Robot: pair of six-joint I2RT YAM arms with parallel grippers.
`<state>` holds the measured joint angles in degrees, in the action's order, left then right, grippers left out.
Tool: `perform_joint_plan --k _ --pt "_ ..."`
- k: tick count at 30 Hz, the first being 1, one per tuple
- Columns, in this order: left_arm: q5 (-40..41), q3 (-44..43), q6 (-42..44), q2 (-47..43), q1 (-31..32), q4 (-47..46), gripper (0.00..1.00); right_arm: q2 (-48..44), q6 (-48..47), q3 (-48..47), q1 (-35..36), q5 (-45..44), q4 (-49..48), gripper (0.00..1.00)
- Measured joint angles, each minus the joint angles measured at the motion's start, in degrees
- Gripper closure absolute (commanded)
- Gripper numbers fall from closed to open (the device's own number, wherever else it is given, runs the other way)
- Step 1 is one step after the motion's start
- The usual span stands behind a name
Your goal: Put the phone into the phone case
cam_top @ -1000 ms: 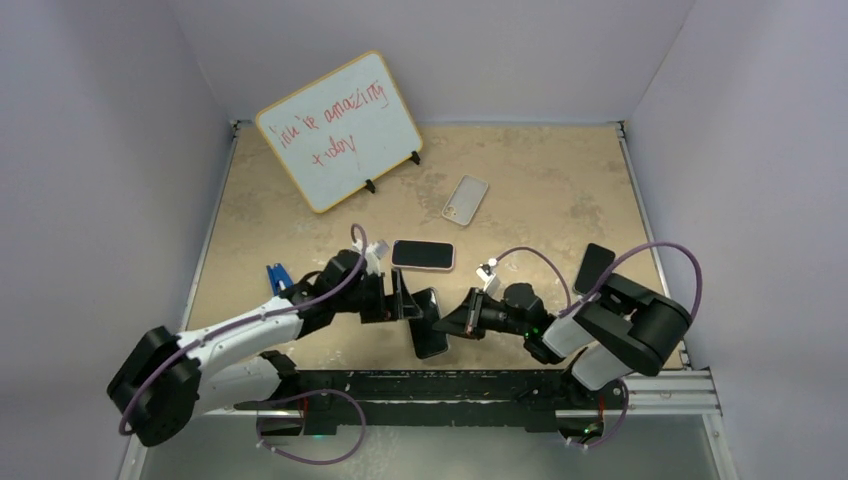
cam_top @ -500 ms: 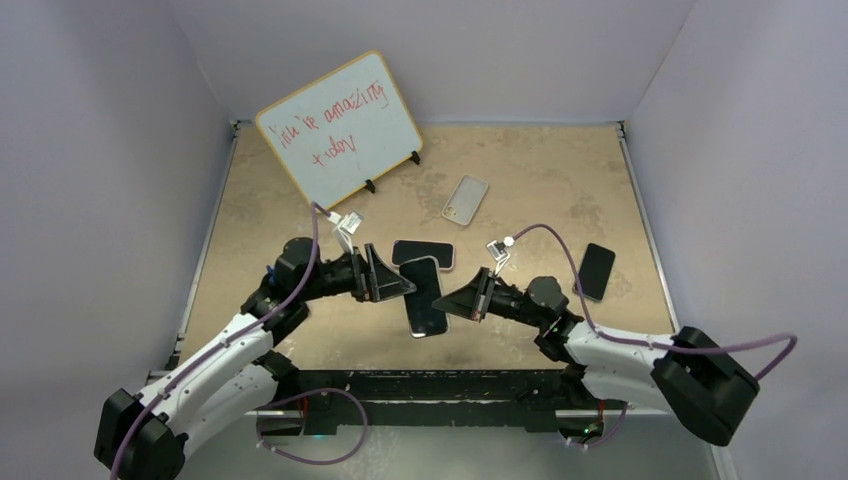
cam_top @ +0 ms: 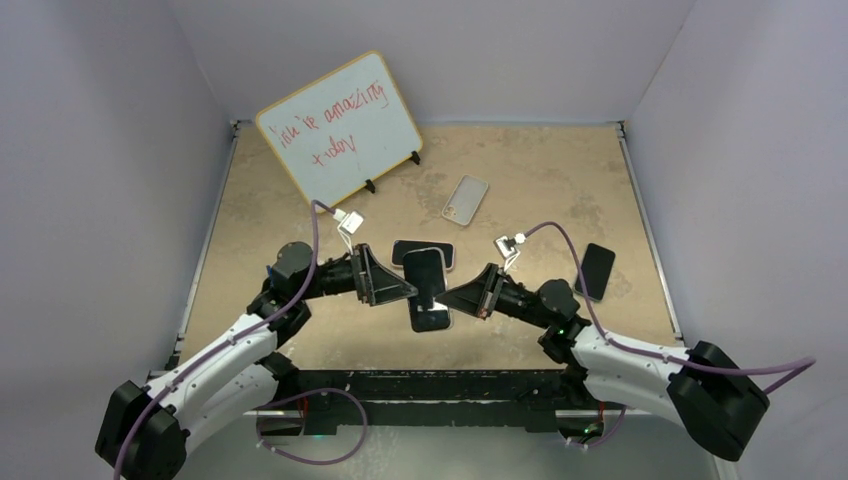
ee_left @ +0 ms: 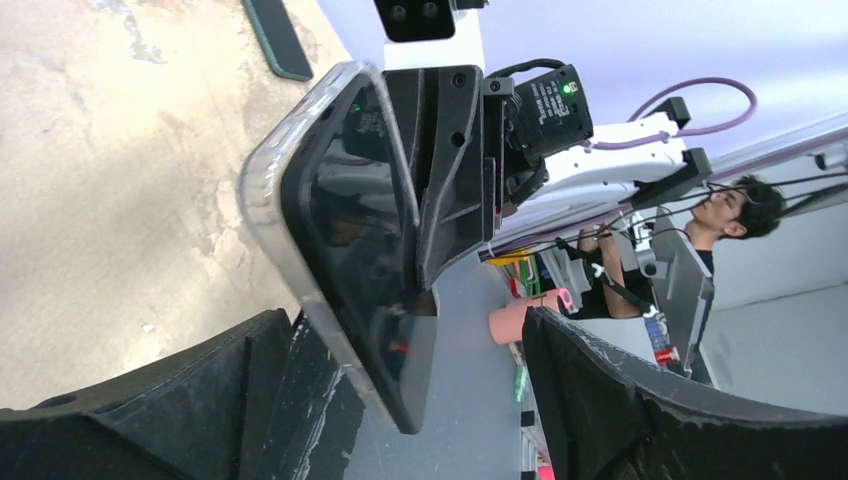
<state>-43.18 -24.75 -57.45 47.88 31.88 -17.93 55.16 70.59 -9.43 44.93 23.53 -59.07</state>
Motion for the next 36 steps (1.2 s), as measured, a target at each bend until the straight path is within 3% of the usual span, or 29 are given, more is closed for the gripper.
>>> perform_joint_plan --k 9,21,26,31,35,36 --pt "-1.6 4.7 -7.0 1.0 0.0 -16.0 0.11 4.3 5.6 0.0 0.0 2.1 -13.0 1.0" --pt "-0.2 8.8 -14.6 1.5 0.0 -32.2 0.26 13.3 10.9 0.0 1.1 6.2 -22.5 1.0" --pt "1.3 10.7 -17.1 1.9 -0.1 -35.3 0.46 18.4 14.1 -0.1 1.7 6.2 -27.6 1.0" --pt "4.1 13.5 -20.0 2.5 -0.8 -38.2 0.81 23.0 16.2 -1.7 2.8 6.2 -31.5 0.99" --pt "5.4 14.3 -23.7 2.6 -0.8 -38.9 1.0 23.6 15.5 -2.0 3.2 6.1 -32.9 0.79" --pt "5.5 14.3 -24.0 2.5 -0.8 -38.5 1.0 23.7 15.5 -2.0 3.2 6.1 -32.9 0.71"
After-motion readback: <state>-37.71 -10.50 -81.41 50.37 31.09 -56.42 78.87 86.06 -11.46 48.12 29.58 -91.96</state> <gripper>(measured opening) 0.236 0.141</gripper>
